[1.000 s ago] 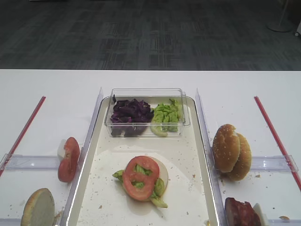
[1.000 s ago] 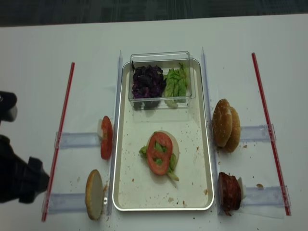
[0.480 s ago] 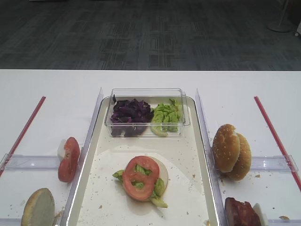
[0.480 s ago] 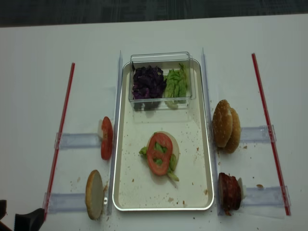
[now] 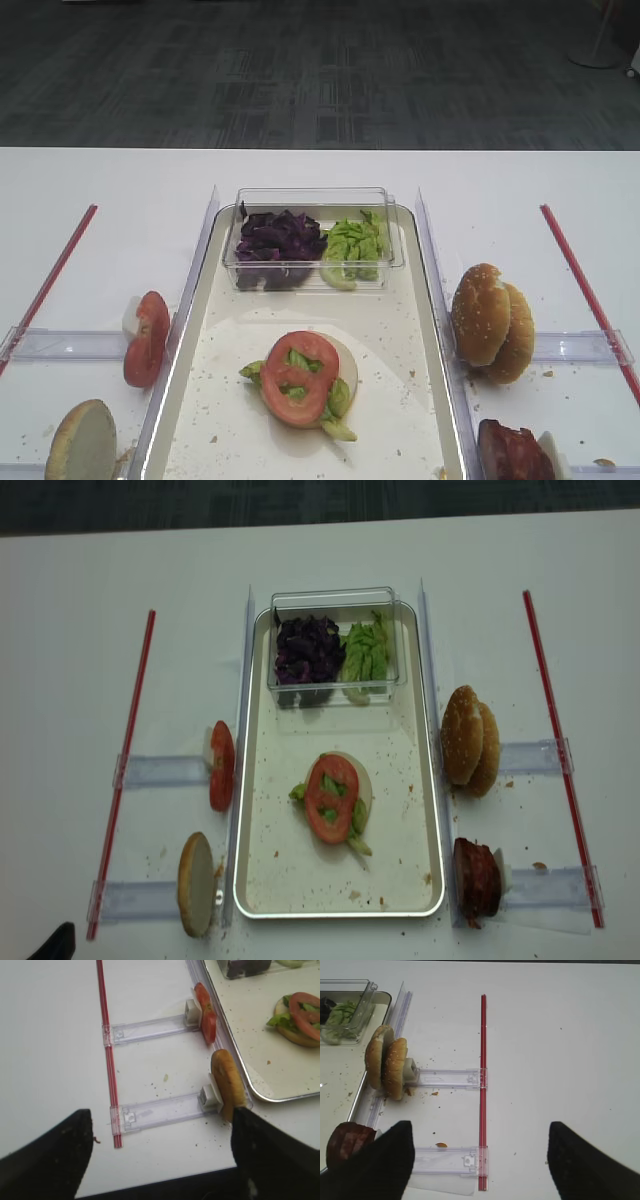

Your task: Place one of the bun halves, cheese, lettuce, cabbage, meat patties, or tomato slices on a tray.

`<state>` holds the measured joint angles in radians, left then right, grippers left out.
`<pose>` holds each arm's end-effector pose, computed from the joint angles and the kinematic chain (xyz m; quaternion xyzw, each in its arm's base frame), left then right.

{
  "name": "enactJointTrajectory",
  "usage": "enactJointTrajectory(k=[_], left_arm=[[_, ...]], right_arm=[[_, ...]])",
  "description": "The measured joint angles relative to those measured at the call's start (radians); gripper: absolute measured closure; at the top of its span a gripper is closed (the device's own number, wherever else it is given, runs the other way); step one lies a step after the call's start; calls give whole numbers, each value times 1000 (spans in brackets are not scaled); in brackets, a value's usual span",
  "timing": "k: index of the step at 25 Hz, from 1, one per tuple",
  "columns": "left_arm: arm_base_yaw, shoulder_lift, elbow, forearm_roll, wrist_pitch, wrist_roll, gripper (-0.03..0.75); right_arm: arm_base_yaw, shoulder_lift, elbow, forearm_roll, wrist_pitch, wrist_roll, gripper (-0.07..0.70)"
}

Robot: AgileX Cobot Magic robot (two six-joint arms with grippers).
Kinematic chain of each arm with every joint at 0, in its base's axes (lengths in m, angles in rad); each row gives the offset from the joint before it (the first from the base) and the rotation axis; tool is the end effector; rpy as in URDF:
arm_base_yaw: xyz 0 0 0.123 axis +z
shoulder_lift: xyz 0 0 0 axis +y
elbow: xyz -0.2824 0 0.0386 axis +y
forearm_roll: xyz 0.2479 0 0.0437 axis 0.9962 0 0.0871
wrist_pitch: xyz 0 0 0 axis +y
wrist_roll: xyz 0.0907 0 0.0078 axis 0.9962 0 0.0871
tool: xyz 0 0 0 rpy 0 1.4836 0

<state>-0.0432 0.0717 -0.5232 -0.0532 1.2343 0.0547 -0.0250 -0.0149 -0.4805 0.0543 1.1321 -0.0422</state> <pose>-0.0054 -0.0043 0.2709 0.0470 0.9042 -0.0240 0.4238 -0.0080 0.0047 0.2661 -0.0095 0.8721 0.0106 0.4892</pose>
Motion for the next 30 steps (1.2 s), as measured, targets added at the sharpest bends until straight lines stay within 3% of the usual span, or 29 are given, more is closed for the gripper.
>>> enactJointTrajectory(k=[9,30], left_arm=[[0,-28,32,0,-44,-1,191],[0,-89,33,53,-46,-78,191]], right_arm=[[0,0,0,0,0,0,61],[0,0,0,0,0,2,61]])
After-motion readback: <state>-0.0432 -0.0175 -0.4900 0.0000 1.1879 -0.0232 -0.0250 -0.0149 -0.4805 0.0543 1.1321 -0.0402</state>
